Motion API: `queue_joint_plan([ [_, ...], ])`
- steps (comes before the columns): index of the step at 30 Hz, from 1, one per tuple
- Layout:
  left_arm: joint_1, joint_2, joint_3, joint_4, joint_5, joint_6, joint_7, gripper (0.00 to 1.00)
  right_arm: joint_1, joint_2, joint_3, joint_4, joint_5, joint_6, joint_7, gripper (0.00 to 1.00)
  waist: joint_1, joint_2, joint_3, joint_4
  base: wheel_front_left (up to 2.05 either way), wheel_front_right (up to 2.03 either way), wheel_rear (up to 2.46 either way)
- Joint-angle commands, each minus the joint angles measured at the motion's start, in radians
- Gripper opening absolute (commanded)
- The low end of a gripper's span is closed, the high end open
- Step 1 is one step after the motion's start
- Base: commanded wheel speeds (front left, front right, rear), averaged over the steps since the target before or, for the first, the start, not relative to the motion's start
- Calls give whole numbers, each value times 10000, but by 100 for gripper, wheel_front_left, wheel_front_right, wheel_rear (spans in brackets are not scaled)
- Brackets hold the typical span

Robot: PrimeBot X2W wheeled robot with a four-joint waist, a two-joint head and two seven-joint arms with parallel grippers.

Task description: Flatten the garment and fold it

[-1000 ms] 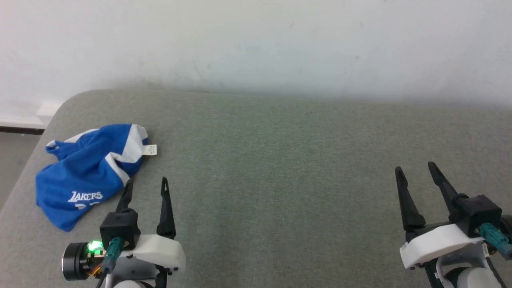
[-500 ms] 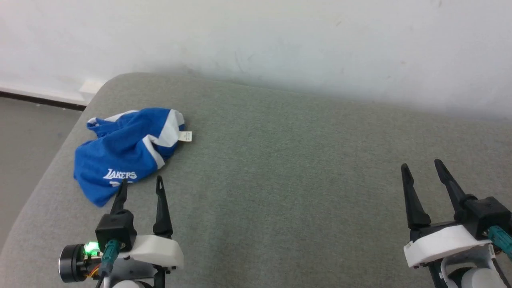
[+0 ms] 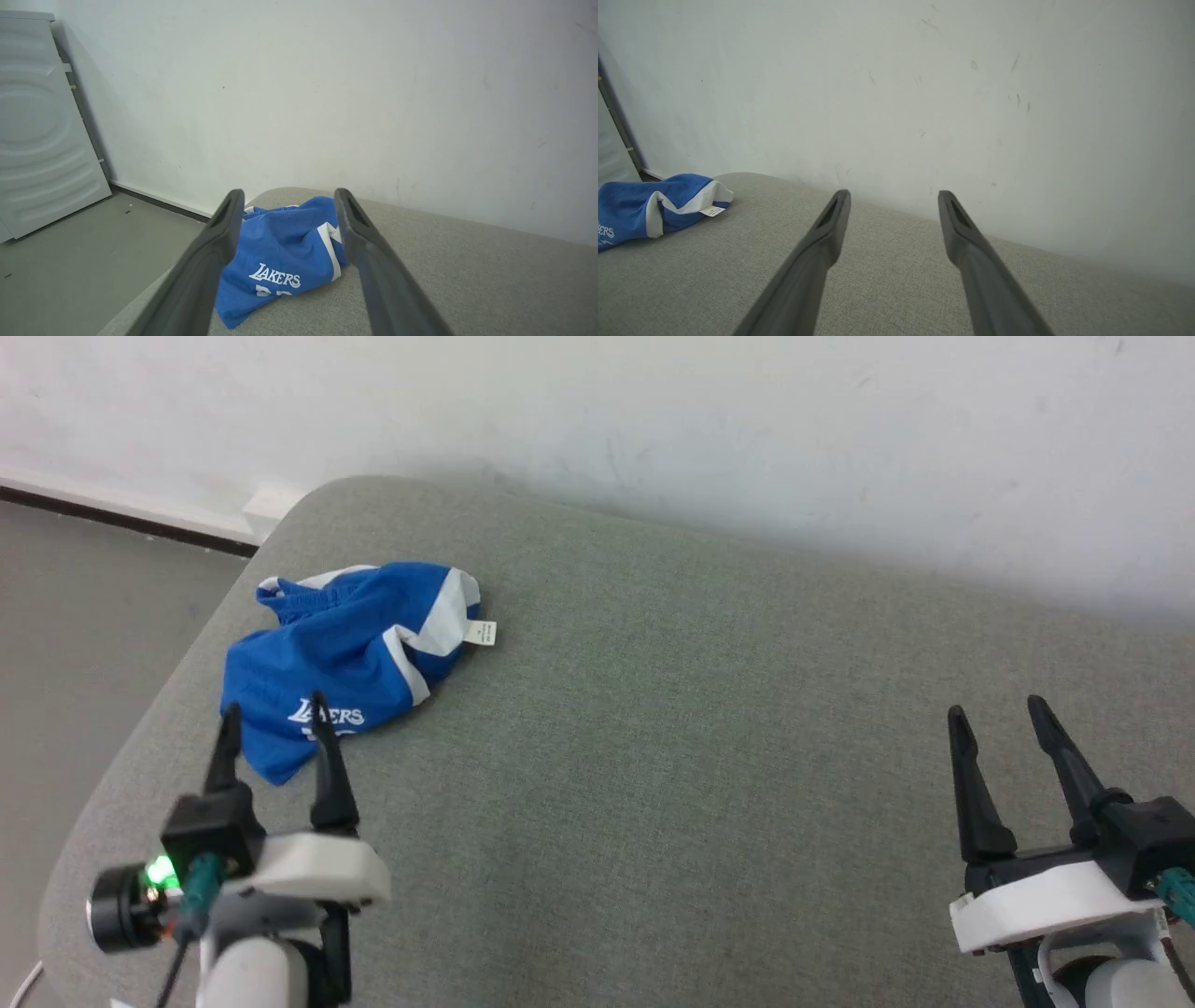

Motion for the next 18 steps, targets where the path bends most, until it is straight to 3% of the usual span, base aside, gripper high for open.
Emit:
queue_joint_plan([
  [1, -474, 127, 188, 75, -76, -102, -105, 100, 3, 22, -65, -134, 13, -12, -133, 100, 0, 0, 171, 39, 0, 0, 0],
  [6, -1779, 592, 707, 752, -380, -539, -209, 100, -203, 24, -123, -301, -220, -13, -238, 100, 0, 0, 711, -33, 0, 0, 0],
  [11, -3407, 1286, 820, 2400, -694, -1179, -175, 100, -575, 26, -299, -549, -484, -14, -342, 100, 0, 0, 1554, -170, 0, 0, 0],
  [18, -5574, 2248, 330, 4509, -939, -2233, 1567, 100, -1149, 28, -357, -825, -788, -15, -488, 100, 0, 0, 2747, -397, 0, 0, 0],
])
